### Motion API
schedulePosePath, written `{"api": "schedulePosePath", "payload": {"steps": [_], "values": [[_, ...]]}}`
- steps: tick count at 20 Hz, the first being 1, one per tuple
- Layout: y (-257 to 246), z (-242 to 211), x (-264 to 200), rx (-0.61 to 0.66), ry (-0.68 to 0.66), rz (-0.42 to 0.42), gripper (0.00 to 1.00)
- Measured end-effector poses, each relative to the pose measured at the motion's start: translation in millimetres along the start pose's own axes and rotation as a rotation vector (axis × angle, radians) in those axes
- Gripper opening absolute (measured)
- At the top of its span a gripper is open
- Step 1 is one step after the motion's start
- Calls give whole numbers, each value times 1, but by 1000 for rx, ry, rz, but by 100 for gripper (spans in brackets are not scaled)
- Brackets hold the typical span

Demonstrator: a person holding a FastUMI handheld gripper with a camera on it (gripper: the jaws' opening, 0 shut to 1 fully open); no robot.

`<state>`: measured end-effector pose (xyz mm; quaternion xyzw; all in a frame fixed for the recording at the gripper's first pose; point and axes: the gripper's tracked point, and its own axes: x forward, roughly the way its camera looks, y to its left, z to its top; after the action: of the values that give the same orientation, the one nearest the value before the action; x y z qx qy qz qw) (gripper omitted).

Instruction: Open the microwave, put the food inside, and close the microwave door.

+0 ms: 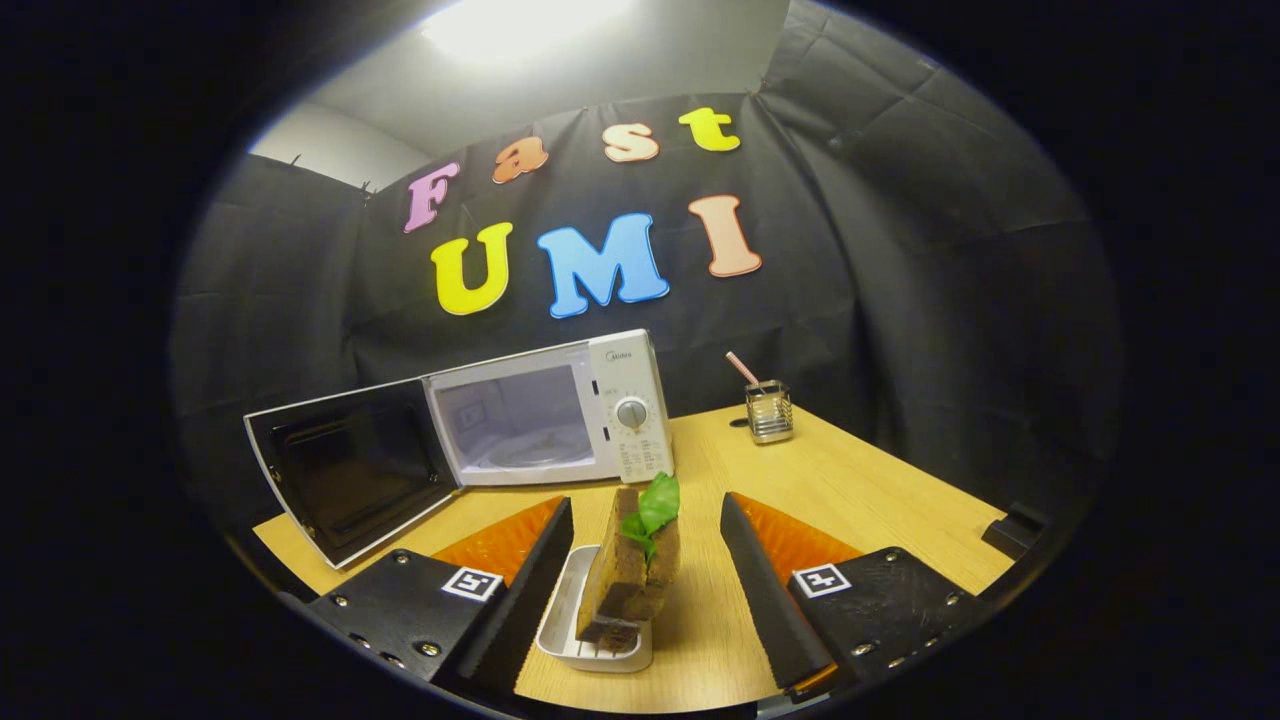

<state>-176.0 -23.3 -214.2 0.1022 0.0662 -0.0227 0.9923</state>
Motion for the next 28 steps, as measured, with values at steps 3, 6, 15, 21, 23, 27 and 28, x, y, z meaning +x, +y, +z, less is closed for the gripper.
{"api": "schedulePosePath", "payload": {"steps": [3, 6, 15, 21, 23, 27, 28], "values": [[-2, -20, 1, 17, 46, 2, 88], [-3, -32, 8, 13, 83, 1, 79], [13, -27, 11, 20, 63, 45, 16], [18, 4, 13, 7, 14, 51, 16], [25, 19, 18, 7, -7, 71, 16], [46, 55, 36, 14, -73, 128, 16], [49, 62, 42, 9, -86, 133, 16]]}}
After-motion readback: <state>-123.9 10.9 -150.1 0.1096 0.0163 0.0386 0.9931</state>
